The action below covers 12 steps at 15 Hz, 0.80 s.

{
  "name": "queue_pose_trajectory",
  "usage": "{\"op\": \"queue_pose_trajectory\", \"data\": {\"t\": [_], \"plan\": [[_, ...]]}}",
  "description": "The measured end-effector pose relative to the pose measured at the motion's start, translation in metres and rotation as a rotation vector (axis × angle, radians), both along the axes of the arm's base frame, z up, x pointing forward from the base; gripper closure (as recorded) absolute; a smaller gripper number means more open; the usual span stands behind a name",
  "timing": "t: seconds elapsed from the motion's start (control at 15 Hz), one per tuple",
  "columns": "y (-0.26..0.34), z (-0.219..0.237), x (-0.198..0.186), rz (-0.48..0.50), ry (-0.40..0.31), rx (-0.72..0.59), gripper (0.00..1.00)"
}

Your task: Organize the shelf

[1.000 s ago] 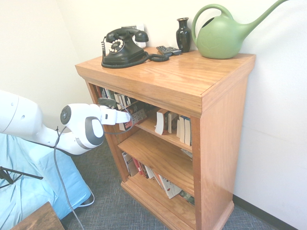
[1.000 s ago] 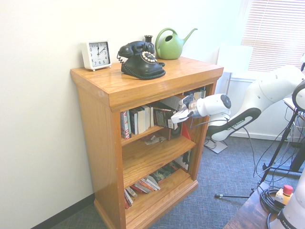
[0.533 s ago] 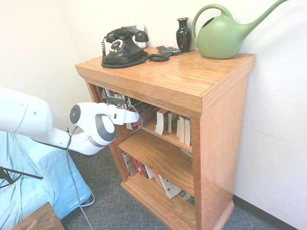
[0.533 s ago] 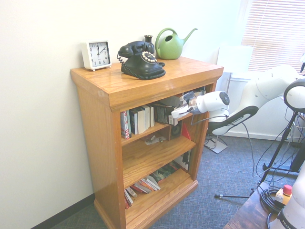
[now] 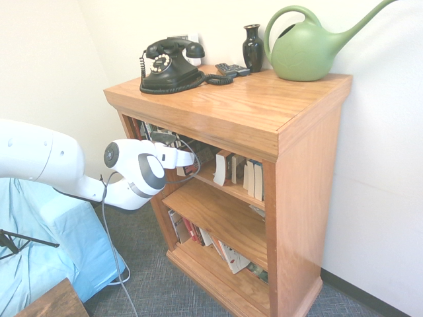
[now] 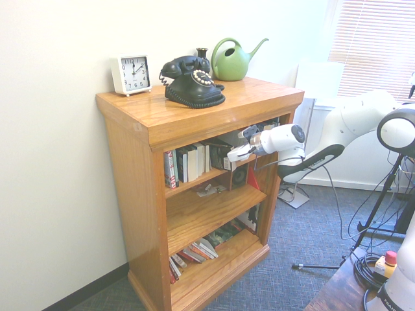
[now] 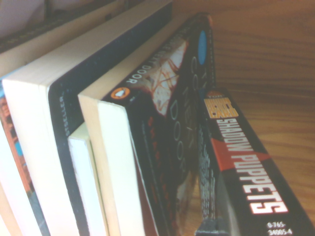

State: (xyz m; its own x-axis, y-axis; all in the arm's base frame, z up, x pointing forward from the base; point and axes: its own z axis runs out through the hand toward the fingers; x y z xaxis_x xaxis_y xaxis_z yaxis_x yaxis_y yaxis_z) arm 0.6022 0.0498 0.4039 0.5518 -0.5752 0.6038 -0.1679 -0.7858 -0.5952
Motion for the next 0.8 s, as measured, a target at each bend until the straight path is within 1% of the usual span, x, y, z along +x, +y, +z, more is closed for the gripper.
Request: {"op": "queue_pose_trajectory", "data": {"t": [0.8], "plan": [[-0.0004,-0.0057,0.0033,0.004,0.022,-0.022,0.00]]}}
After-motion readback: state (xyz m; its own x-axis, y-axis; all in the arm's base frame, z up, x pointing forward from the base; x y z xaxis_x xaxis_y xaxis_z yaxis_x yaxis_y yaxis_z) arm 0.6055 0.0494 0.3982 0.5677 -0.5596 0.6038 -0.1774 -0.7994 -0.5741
